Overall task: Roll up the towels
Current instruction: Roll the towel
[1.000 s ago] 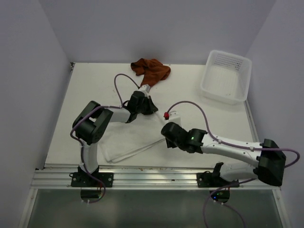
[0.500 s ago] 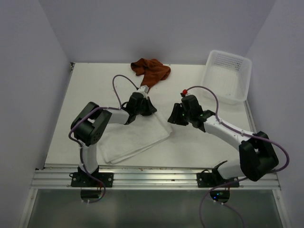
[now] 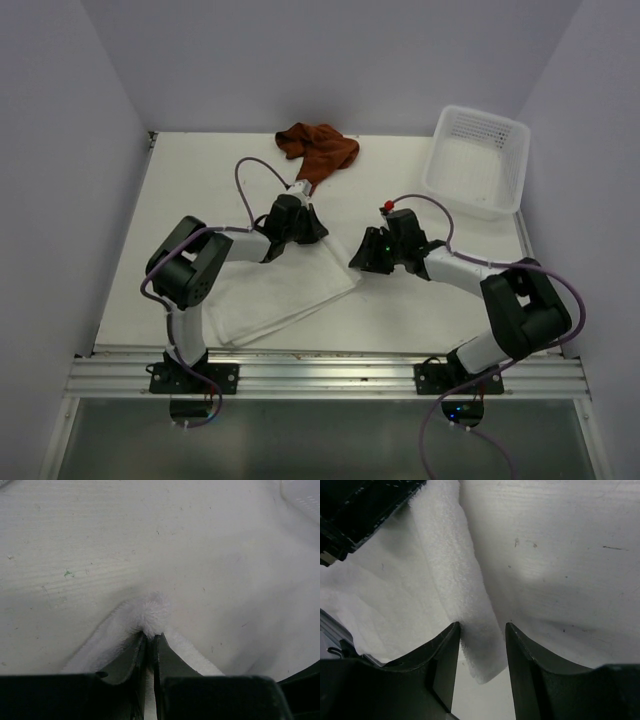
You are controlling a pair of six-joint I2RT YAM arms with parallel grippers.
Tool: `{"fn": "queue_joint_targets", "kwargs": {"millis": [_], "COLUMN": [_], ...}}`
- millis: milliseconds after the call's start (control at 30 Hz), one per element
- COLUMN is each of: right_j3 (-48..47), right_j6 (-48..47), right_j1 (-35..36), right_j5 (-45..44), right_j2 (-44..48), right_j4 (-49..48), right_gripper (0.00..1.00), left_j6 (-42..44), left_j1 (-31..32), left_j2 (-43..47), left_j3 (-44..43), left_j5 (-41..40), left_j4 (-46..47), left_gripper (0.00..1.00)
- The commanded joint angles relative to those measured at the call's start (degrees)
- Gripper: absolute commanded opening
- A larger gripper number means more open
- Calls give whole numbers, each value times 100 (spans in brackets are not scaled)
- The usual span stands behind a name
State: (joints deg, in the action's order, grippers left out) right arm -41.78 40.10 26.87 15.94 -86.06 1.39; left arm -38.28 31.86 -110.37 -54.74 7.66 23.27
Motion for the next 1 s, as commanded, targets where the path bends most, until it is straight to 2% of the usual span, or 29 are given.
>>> {"fn": "queue_joint_targets", "kwargs": {"millis": [0, 467, 767, 867, 967], "right_j3": [179, 495, 680, 505, 504], "right_j6": [-45, -459, -643, -784, -863], "right_j1": [-15, 46, 590, 854, 951], "right_j5": [190, 418, 6, -320, -530], "right_j2": [-147, -297, -464, -587, -605], "right_j4": [-402, -587, -702, -482, -333], "right_gripper": [46, 45, 46, 41, 31], "left_j6": [225, 155, 75, 67, 84], "left_j1": [-48, -48, -48, -48, -48], "left_j2": [200, 314, 367, 375, 428], "left_j3": [60, 165, 244, 245, 253], "left_j5": [-151, -327, -423, -423, -450], "left_j4": [-85, -147, -147, -156, -217], "left_gripper": [0, 0, 0, 0, 0]}}
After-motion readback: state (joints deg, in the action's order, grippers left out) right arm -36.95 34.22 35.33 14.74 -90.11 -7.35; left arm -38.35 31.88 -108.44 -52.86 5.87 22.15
